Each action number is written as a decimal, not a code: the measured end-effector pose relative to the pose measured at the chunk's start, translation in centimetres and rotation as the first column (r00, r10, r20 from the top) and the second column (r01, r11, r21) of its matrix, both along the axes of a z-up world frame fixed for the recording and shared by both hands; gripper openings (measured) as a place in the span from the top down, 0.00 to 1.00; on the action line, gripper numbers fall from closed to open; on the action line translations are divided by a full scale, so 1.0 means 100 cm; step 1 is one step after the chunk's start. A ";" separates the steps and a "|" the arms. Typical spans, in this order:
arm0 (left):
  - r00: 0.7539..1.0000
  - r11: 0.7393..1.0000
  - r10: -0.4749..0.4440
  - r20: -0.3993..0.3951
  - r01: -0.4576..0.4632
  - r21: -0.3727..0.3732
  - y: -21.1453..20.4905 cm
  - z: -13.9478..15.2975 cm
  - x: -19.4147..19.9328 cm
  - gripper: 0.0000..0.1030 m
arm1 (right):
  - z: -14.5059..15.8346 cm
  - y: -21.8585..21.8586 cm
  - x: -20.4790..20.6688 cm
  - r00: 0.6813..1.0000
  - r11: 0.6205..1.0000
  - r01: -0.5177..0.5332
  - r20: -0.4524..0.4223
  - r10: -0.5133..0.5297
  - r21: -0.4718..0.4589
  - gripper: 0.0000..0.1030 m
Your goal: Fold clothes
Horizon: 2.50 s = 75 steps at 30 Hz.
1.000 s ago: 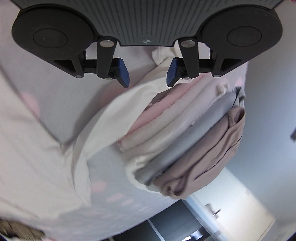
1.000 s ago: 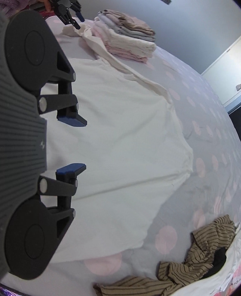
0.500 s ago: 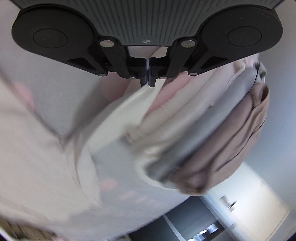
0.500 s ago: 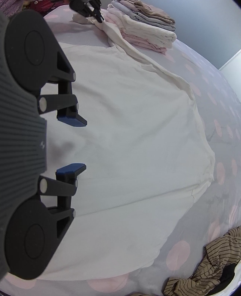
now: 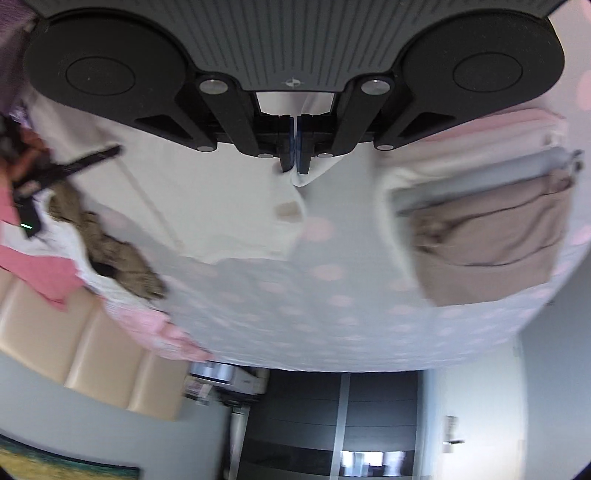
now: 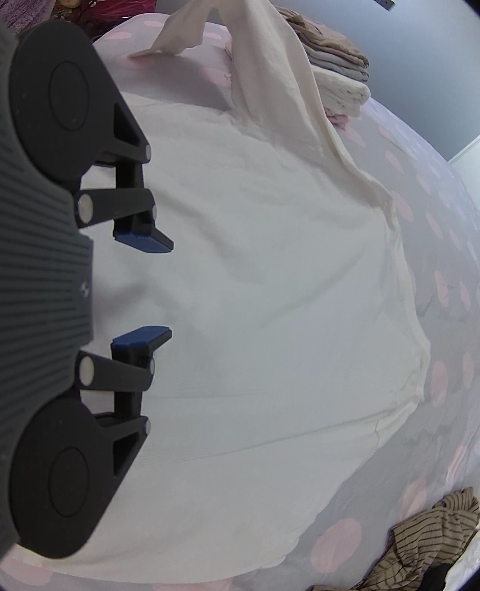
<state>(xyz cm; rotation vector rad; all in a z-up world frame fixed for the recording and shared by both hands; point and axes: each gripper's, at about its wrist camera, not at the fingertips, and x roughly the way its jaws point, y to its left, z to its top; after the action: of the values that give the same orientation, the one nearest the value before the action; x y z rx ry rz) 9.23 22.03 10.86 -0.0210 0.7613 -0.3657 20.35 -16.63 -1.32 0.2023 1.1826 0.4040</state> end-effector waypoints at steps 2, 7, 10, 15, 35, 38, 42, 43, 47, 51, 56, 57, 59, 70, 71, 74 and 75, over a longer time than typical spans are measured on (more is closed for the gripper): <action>0.997 0.998 -0.062 -0.036 0.061 -0.005 -0.026 -0.006 -0.004 1.00 | 0.002 0.003 -0.001 1.000 1.000 -0.009 0.003 0.009 0.001 0.54; 0.970 0.980 -0.195 -0.144 0.199 0.011 -0.090 -0.043 -0.016 1.00 | 0.001 0.005 -0.005 1.000 1.000 -0.016 0.006 0.016 0.001 0.54; 0.946 0.966 -0.245 -0.213 0.258 0.035 -0.120 -0.071 -0.020 1.00 | 0.001 0.008 -0.004 1.000 1.000 -0.012 0.016 0.012 0.001 0.54; 0.920 0.960 -0.266 -0.287 0.280 0.007 -0.137 -0.105 -0.015 0.99 | 0.003 0.019 -0.001 0.998 0.998 -0.022 0.053 0.020 0.053 0.57; 0.955 0.986 0.141 -0.260 -0.160 -0.053 -0.001 -0.139 0.081 0.78 | -0.020 0.113 0.156 0.995 0.975 0.021 0.093 -0.042 0.221 0.65; 0.953 0.984 0.134 -0.271 -0.160 -0.077 0.002 -0.147 0.086 0.78 | -0.033 0.123 0.180 0.995 0.968 0.053 0.071 -0.073 0.244 0.65; 0.955 0.989 0.109 -0.276 -0.131 -0.063 -0.001 -0.154 0.092 0.78 | -0.054 0.133 0.199 0.995 0.957 0.084 0.033 -0.097 0.277 0.65; 0.954 0.990 0.103 -0.283 -0.127 -0.067 -0.001 -0.155 0.093 0.80 | -0.058 0.133 0.201 0.995 0.947 0.089 0.023 -0.101 0.308 0.65; 0.950 0.991 0.104 -0.293 -0.125 -0.054 -0.002 -0.157 0.092 0.93 | -0.058 0.139 0.207 0.997 0.933 0.060 0.023 -0.072 0.354 0.99; 0.940 0.986 0.147 -0.309 -0.165 -0.033 0.001 -0.158 0.092 0.96 | -0.044 0.144 0.214 0.991 0.963 0.040 0.114 -0.072 0.266 0.99; 0.938 0.986 0.146 -0.314 -0.164 -0.029 0.000 -0.159 0.093 0.96 | -0.045 0.153 0.221 0.991 0.984 0.012 0.132 -0.036 0.179 0.99; 0.938 0.986 0.150 -0.312 -0.167 -0.028 0.001 -0.158 0.093 0.96 | -0.046 0.155 0.220 0.991 0.986 0.006 0.131 -0.028 0.167 0.98; 0.937 0.984 0.161 -0.310 -0.177 -0.025 0.004 -0.153 0.091 0.91 | -0.044 0.154 0.217 0.991 0.986 -0.001 0.130 -0.021 0.169 0.91; 0.986 0.997 0.077 -0.147 -0.075 0.022 -0.003 -0.099 0.026 0.62 | 0.005 0.123 0.135 0.974 0.985 -0.125 0.203 0.099 0.119 0.66; 0.989 0.998 0.067 -0.129 -0.065 0.022 -0.004 -0.095 0.015 0.60 | 0.007 0.117 0.122 0.975 0.984 -0.133 0.195 0.108 0.119 0.65; 0.995 0.998 0.039 -0.097 -0.035 0.043 -0.012 -0.088 -0.019 0.59 | 0.015 0.100 0.080 0.975 0.980 -0.156 0.180 0.134 0.120 0.64; 0.996 0.998 0.034 -0.087 -0.029 0.060 -0.015 -0.086 -0.031 0.59 | 0.017 0.093 0.065 0.975 0.979 -0.162 0.176 0.138 0.126 0.64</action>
<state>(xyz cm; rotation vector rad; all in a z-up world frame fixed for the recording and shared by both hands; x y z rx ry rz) 6.16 20.55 2.26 0.0057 0.8578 -0.3140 26.84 -7.35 0.39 0.1970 1.0081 0.6267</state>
